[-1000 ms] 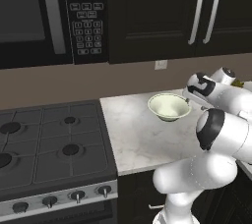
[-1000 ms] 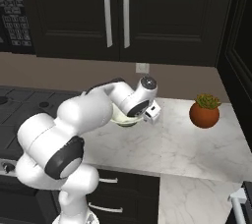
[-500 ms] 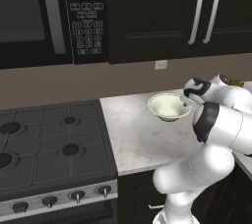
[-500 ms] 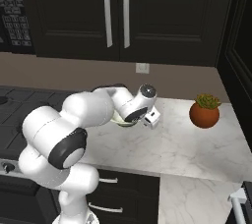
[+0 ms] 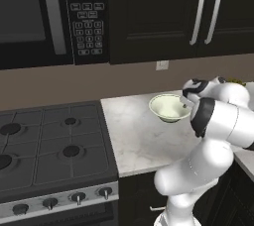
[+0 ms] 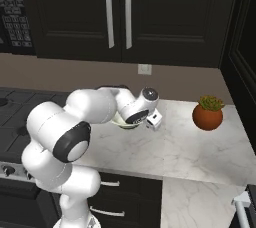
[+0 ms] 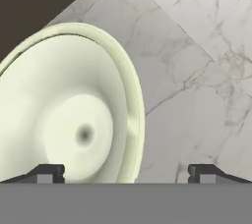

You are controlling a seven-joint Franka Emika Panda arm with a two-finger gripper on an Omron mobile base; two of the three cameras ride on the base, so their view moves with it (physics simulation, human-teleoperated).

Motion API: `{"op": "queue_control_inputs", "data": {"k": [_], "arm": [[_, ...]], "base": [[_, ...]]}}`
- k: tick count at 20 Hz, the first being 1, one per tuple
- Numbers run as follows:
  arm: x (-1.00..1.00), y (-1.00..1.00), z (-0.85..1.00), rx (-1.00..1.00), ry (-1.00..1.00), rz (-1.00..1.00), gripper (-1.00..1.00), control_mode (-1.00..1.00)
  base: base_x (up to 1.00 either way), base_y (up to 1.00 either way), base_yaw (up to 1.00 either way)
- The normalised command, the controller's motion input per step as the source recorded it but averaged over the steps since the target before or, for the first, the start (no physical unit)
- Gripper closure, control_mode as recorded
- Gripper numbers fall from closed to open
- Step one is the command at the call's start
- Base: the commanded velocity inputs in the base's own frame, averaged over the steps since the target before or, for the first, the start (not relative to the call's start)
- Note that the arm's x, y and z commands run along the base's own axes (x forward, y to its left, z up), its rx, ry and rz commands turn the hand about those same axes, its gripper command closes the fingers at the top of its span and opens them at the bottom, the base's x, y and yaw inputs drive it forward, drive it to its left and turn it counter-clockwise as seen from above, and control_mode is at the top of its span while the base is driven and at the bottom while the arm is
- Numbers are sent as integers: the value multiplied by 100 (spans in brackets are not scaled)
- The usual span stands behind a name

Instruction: Pick the cup and bowl from the counter and place them on the counter next to the sink.

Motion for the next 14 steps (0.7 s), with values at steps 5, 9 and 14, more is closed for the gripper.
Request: {"op": "queue_control_inputs", "data": {"k": [5, 9, 14], "arm": [[18, 0, -5, 0, 0, 0, -100, -100], [8, 0, -13, 0, 0, 0, -100, -100], [0, 0, -22, 0, 0, 0, -100, -100]], "base": [[0, 0, 0], [0, 0, 0], [0, 0, 0]]}}
